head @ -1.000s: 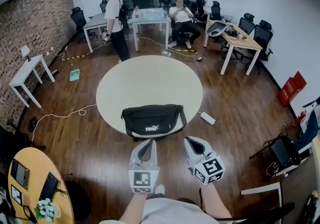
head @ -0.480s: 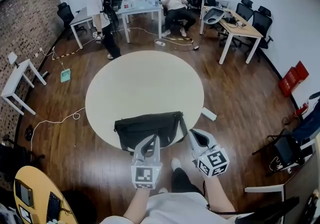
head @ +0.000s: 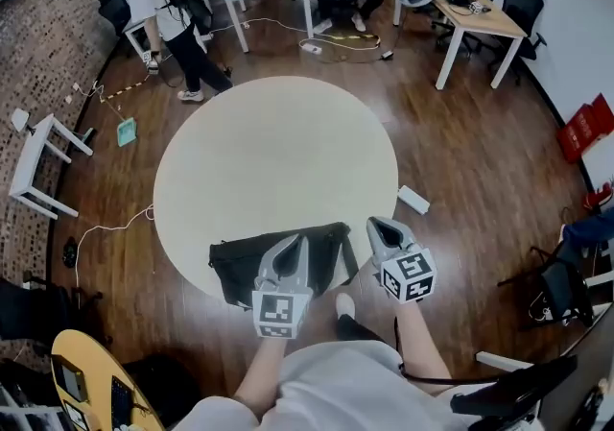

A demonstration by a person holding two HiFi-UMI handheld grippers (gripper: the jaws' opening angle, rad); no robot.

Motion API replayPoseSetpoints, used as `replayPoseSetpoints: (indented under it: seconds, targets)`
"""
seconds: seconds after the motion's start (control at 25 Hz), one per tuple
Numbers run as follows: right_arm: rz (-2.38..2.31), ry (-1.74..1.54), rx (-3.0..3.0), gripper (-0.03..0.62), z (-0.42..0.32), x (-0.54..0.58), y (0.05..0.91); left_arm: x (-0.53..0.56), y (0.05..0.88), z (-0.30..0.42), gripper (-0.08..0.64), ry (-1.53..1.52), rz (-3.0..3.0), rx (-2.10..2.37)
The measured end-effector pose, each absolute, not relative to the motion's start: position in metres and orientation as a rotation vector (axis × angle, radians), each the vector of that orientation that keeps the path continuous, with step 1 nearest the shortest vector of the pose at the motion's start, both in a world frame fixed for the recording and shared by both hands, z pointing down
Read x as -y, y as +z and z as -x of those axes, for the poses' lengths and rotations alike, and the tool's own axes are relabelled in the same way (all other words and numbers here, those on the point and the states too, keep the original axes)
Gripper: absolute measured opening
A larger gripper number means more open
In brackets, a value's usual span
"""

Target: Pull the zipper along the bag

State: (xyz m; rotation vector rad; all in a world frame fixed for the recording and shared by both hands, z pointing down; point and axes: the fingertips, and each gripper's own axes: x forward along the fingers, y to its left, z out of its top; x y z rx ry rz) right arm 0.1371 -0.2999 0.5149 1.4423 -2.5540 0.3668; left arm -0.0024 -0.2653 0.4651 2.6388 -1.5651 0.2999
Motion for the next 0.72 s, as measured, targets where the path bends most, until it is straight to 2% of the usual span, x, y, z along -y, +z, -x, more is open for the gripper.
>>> replayPoseSetpoints:
  seconds: [0.16, 0.4, 0.72]
  targets:
    - [-1.313, 0.491, 2.478, -0.008, -0.143, 0.322, 0.585, 0.291, 0.512, -0.01, 0.017, 0.413, -2.549, 1.514]
    - [-0.992, 0.616, 2.301, -0.008, -0.113, 0.305, 0.712, 0.3, 0.561, -0.015, 0.017, 0.565, -2.502, 1.43]
    - [-0.907, 0.601, 2.177, -0.008, -0.092, 0.306, 0.779, 0.308, 0.595, -0.031, 0.018, 0.715, -2.542, 1.279]
